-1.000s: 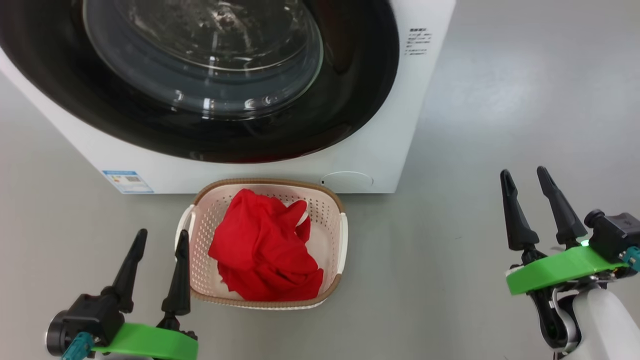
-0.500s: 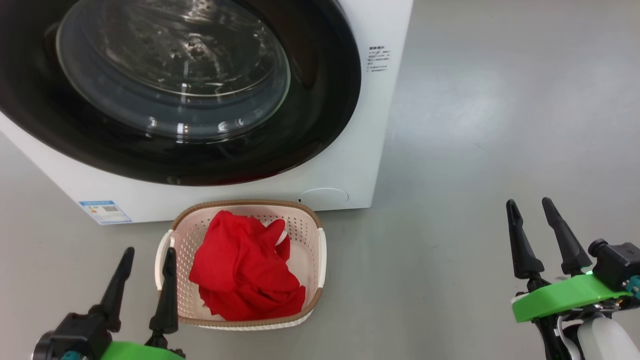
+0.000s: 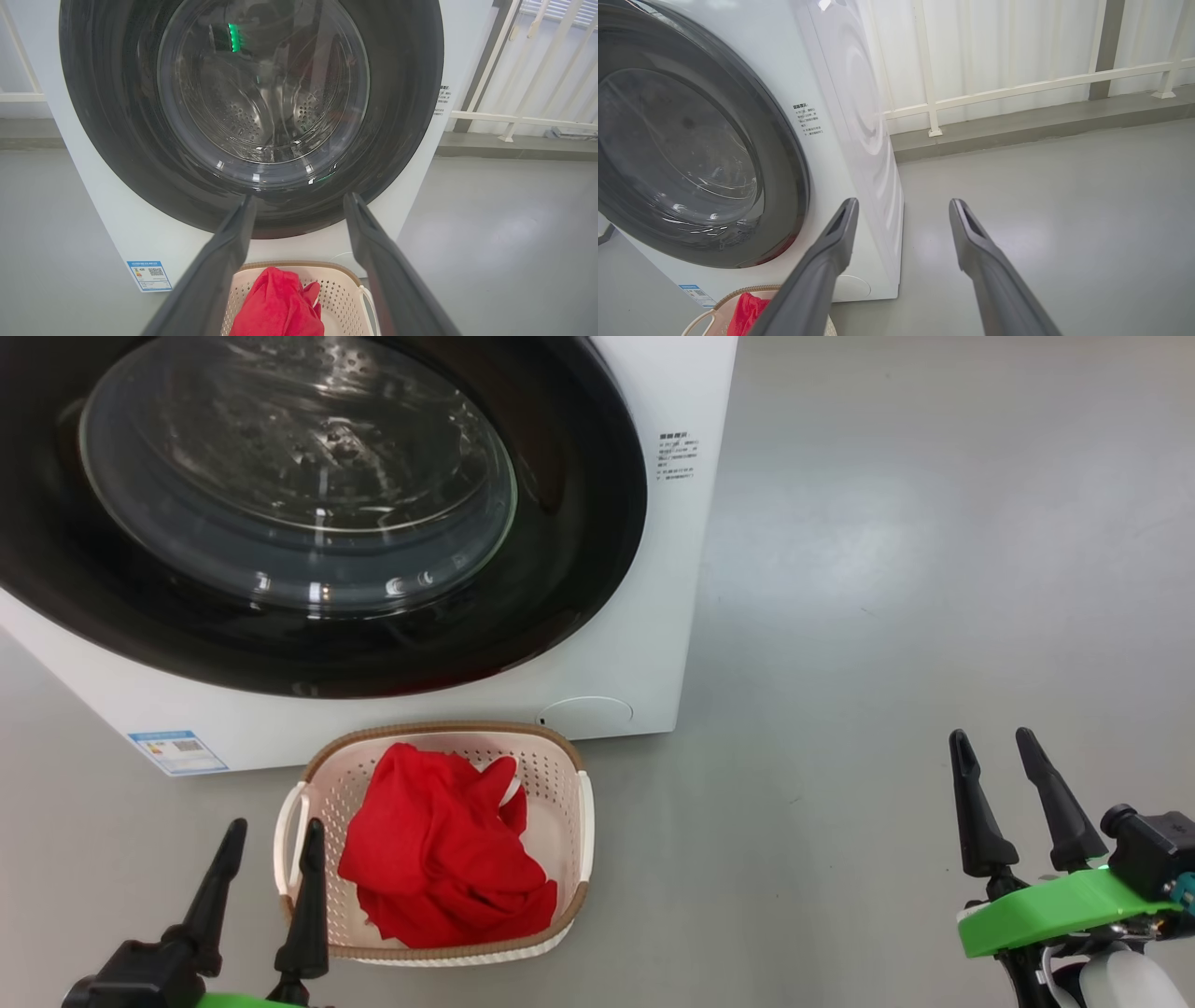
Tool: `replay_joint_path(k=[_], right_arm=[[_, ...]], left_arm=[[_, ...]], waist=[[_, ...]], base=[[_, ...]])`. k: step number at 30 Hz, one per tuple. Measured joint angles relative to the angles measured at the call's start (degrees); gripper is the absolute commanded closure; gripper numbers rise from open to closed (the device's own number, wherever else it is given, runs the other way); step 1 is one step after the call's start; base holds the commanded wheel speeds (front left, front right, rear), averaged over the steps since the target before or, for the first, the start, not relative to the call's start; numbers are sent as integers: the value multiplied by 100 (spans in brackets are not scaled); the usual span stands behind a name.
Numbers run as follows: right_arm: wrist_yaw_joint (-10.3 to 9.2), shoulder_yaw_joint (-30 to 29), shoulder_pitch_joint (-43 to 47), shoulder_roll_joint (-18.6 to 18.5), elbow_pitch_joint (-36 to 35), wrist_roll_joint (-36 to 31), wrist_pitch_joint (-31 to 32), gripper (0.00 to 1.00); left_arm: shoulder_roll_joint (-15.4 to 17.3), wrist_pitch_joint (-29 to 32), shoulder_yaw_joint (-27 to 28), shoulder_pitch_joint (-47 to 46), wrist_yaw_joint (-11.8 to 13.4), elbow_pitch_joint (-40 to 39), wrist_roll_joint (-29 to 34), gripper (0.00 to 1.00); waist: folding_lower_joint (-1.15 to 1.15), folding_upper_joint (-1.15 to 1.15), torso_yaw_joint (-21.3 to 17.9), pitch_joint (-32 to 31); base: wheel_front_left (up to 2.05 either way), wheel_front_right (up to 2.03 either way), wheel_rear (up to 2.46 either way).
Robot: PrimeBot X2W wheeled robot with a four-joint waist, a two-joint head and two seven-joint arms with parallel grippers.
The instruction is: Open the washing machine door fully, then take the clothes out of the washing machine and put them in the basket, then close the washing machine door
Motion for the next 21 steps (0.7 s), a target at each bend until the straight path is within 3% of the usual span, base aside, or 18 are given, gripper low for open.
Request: replay_joint_path(k=[19, 20, 21], right_arm=[[0, -4, 105, 15, -19, -48, 0, 0], [0, -1, 106, 19, -4, -47, 0, 100], [0, 2, 108, 31, 51, -47, -1, 100]], left_arm=[[-2, 0, 13, -2, 0, -16, 1, 0], [-5, 1, 10, -1, 1, -9, 1, 100], [-14, 5, 0, 0, 4, 47, 1, 100]], waist=[[0, 0, -3, -41], [0, 0, -4, -44], [0, 0, -4, -44]], base=[[0, 0, 0], [0, 0, 0], [0, 0, 0]])
